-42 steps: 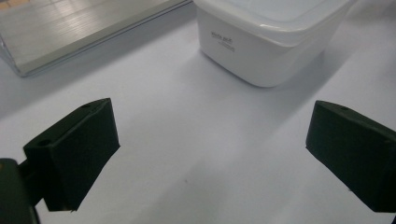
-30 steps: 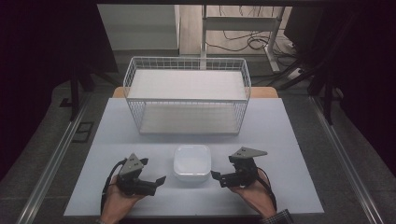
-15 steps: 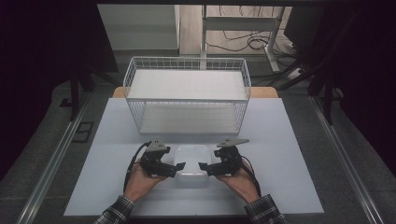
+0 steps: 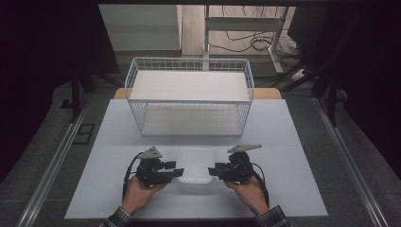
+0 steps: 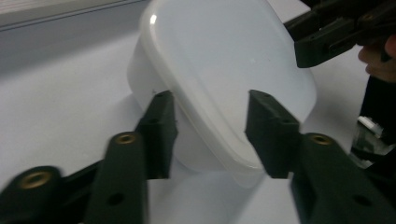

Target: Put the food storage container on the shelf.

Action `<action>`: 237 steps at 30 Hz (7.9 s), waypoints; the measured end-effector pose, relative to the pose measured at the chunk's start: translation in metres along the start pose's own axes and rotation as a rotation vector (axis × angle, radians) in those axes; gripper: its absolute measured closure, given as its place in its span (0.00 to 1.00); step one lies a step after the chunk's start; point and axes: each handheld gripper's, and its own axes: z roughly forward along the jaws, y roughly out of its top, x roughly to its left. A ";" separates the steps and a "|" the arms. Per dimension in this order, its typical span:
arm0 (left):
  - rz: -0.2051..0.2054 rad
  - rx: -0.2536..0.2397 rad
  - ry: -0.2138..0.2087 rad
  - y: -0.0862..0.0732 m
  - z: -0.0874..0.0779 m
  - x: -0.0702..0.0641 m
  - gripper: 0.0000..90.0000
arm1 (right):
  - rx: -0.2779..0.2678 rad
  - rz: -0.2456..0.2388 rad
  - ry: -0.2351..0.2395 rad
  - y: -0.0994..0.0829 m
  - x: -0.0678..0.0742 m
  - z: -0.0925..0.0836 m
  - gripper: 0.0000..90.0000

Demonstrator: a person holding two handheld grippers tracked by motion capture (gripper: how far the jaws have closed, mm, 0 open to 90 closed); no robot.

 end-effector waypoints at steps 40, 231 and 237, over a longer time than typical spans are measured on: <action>0.007 -0.158 0.134 0.058 -0.010 0.028 0.88 | -0.199 -0.132 -0.123 0.061 -0.006 -0.001 0.87; 0.186 -0.053 0.277 -0.054 -0.052 0.013 0.03 | -0.107 -0.281 -0.167 0.030 -0.010 0.024 0.04; 0.200 -0.047 0.307 -0.056 -0.058 0.011 0.03 | -0.110 -0.272 -0.169 0.017 -0.010 0.009 0.03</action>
